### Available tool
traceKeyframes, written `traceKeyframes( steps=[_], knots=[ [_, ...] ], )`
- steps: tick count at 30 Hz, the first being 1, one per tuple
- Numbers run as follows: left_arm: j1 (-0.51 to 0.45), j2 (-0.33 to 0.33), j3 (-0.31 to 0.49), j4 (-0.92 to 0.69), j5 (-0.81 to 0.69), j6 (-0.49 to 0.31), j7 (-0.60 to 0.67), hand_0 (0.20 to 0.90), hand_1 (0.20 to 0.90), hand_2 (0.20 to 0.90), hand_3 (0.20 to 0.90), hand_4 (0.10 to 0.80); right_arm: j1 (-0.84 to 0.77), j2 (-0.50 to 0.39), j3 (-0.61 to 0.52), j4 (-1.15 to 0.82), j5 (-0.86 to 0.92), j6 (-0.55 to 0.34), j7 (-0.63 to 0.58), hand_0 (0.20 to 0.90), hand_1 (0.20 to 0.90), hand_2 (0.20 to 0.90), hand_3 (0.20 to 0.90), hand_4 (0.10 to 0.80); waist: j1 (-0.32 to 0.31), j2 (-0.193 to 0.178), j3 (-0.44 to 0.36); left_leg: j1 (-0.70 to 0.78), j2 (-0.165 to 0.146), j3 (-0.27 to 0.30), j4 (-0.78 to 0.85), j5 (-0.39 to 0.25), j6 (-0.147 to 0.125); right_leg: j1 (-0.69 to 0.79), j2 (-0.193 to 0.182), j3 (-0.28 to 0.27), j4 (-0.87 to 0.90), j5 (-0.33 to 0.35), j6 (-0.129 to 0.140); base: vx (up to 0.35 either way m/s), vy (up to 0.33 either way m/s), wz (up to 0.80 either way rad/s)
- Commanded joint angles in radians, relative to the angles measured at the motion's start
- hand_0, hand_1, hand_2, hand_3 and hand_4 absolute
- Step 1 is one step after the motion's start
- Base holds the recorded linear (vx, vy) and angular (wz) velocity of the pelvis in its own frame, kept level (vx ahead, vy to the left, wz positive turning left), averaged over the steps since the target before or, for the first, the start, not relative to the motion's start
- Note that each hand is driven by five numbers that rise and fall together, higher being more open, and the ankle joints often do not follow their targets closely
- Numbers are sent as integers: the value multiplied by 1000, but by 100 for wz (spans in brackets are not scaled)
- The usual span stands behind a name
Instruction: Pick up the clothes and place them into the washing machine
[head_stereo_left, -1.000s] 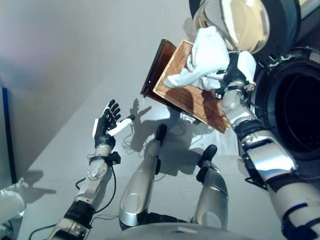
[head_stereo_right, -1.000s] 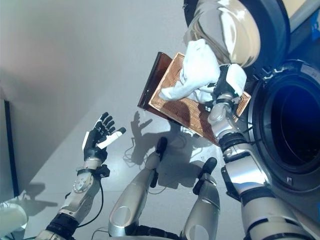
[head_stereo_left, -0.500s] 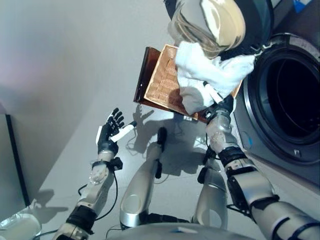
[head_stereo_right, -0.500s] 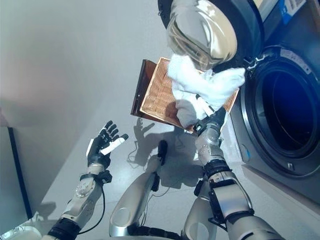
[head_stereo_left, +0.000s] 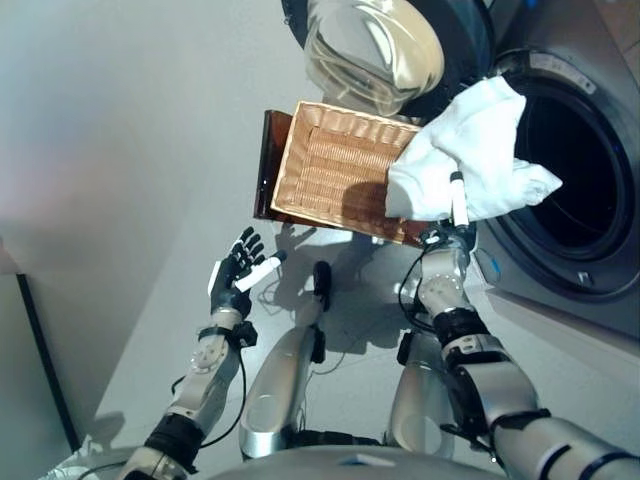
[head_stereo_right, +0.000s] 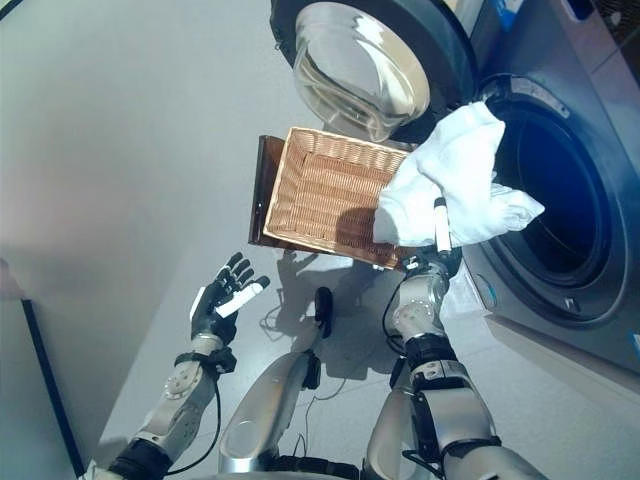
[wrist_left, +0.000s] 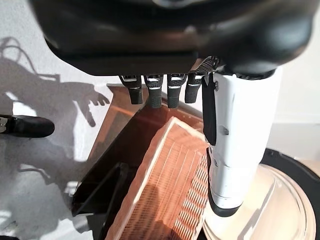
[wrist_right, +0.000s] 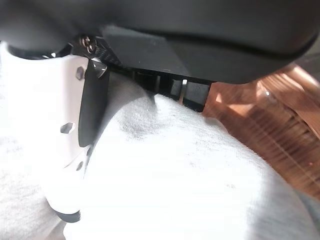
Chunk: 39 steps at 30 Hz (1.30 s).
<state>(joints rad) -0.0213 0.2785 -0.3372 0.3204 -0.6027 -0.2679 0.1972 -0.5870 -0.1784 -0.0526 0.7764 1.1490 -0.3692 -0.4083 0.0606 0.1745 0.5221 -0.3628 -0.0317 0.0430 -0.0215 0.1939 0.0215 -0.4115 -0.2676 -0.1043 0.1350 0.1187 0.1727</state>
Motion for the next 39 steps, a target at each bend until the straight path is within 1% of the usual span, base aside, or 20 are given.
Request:
traceKeyframes(
  steps=[1, 5, 6, 9, 12, 13, 15, 16, 17, 18, 19, 21, 22, 23, 25, 26, 27, 30, 35, 39],
  knots=[
    [32, -12, -16, -68, -8, -56, -10, 900, 900, 900, 900, 800, -16, -87, -67, -136, -17, -99, 73, 200, 200, 200, 200, 300, -23, 89, -43, -30, -27, 13, 102, -127, -47, 3, -12, 31, 65, -110, -28, 16, -10, -16],
    [35, -9, -17, -77, -13, -58, -20, 900, 900, 900, 900, 800, -35, -122, -90, -104, -12, -98, 68, 200, 200, 200, 200, 300, -28, 98, -44, -35, -26, 23, 102, -123, -47, -9, -7, 39, 61, -102, -30, -15, -4, -8],
    [40, -6, -24, -81, -17, -60, -29, 900, 900, 900, 900, 800, -62, -161, -107, -54, -5, -90, 64, 200, 200, 200, 200, 300, -29, 103, -44, -34, -26, 25, 100, -122, -48, -12, -6, 43, 62, -103, -31, -9, -19, -12],
    [44, -4, -38, -90, -18, -57, -38, 900, 900, 900, 900, 800, -122, -223, -116, 38, 6, -68, 67, 200, 200, 200, 200, 300, -28, 113, -38, -33, -25, 30, 96, -120, -50, -19, -3, 51, 63, -103, -32, -12, -17, -11],
    [45, -3, -46, -90, -20, -57, -43, 900, 900, 900, 900, 800, -162, -257, -115, 86, 7, -55, 64, 200, 200, 200, 200, 300, -28, 118, -35, -33, -24, 35, 91, -118, -51, -25, -1, 54, 64, -104, -32, -8, -16, -9],
    [46, 0, -56, -95, -21, -56, -50, 900, 900, 900, 900, 800, -205, -296, -116, 132, 10, -44, 61, 200, 200, 200, 200, 300, -27, 124, -31, -34, -24, 39, 85, -114, -53, -31, 1, 58, 65, -104, -33, -6, -20, -8],
    [45, -2, -60, -97, -21, -55, -52, 900, 900, 900, 900, 800, -230, -314, -114, 160, 14, -39, 64, 200, 200, 200, 200, 300, -26, 128, -29, -35, -23, 40, 83, -112, -54, -36, 2, 59, 68, -104, -33, -1, -24, -5],
    [45, 3, -71, -106, -22, -55, -57, 900, 900, 900, 900, 800, -282, -351, -116, 207, 23, -30, 58, 200, 200, 200, 200, 300, -23, 133, -28, -35, -23, 40, 78, -109, -55, -42, 3, 59, 70, -106, -34, 2, -21, -3],
    [42, 2, -72, -107, -23, -55, -57, 900, 900, 900, 900, 800, -291, -357, -114, 217, 27, -29, 63, 200, 200, 200, 200, 300, -22, 135, -26, -36, -23, 41, 77, -108, -55, -44, 4, 60, 71, -106, -34, 7, -33, -3],
    [43, 6, -78, -111, -28, -56, -59, 900, 900, 900, 900, 800, -335, -393, -113, 255, 38, -22, 59, 200, 200, 200, 200, 300, -19, 139, -25, -36, -22, 42, 74, -106, -57, -48, 3, 61, 74, -108, -34, 0, 0, 0],
    [40, 5, -78, -112, -28, -56, -60, 900, 900, 900, 900, 800, -342, -398, -111, 263, 41, -21, 63, 200, 200, 200, 200, 300, -18, 141, -23, -37, -22, 43, 74, -106, -57, -49, 3, 61, 74, -108, -34, 0, 0, 0],
    [39, 11, -89, -123, -33, -56, -65, 900, 900, 900, 900, 800, -398, -443, -105, 309, 51, -10, 62, 200, 200, 200, 200, 300, -12, 149, -21, -37, -22, 44, 71, -104, -57, -57, 4, 62, 82, -110, -34, 5, -13, -3],
    [35, 15, -99, -133, -35, -55, -68, 900, 900, 900, 900, 800, -448, -483, -95, 357, 55, 6, 59, 200, 200, 200, 200, 300, -6, 158, -19, -38, -22, 44, 68, -101, -57, -67, 2, 64, 90, -112, -34, 7, -24, -13],
    [32, 12, -100, -134, -35, -55, -68, 900, 900, 900, 900, 800, -458, -490, -91, 367, 58, 8, 64, 200, 200, 200, 200, 300, -5, 161, -17, -39, -22, 44, 67, -101, -57, -70, 2, 65, 93, -113, -34, 12, -28, -14],
    [28, 22, -114, -153, -38, -57, -74, 900, 900, 900, 900, 800, -526, -542, -70, 409, 55, 22, 60, 200, 200, 200, 200, 300, 2, 171, -16, -44, -22, 46, 63, -95, -59, -82, 3, 68, 101, -119, -35, 9, -28, -6],
    [26, 20, -114, -154, -38, -57, -74, 900, 900, 900, 900, 800, -532, -547, -66, 414, 56, 23, 61, 200, 200, 200, 200, 300, 2, 173, -15, -45, -22, 46, 62, -94, -59, -85, 3, 69, 103, -119, -35, -1, -31, 1],
    [23, 25, -121, -166, -39, -58, -78, 900, 900, 900, 900, 800, -569, -579, -51, 431, 47, 31, 59, 200, 200, 200, 200, 300, 8, 180, -12, -49, -20, 46, 57, -88, -61, -95, 5, 70, 109, -122, -35, -6, -34, 4],
    [19, 30, -135, -178, -35, -60, -82, 900, 900, 900, 900, 800, -634, -622, -14, 459, 31, 43, 53, 200, 200, 200, 200, 300, 18, 191, -13, -51, -22, 45, 44, -84, -65, -109, 2, 70, 122, -137, -34, 6, -24, 2],
    [16, 33, -146, -192, -36, -61, -85, 900, 900, 900, 900, 800, -721, -670, 30, 484, 18, 50, 46, 200, 200, 200, 200, 300, 32, 212, -22, -61, -20, 44, 26, -66, -69, -141, 0, 73, 140, -136, -36, 0, 0, 0],
    [12, 38, -151, -197, -42, -68, -80, 900, 900, 900, 900, 800, -792, -694, 45, 469, 46, 19, 33, 200, 200, 200, 200, 300, 43, 226, -37, -62, -27, 42, 13, -64, -74, -152, -4, 73, 153, -152, -34, 3, 0, 3]
  ],
)
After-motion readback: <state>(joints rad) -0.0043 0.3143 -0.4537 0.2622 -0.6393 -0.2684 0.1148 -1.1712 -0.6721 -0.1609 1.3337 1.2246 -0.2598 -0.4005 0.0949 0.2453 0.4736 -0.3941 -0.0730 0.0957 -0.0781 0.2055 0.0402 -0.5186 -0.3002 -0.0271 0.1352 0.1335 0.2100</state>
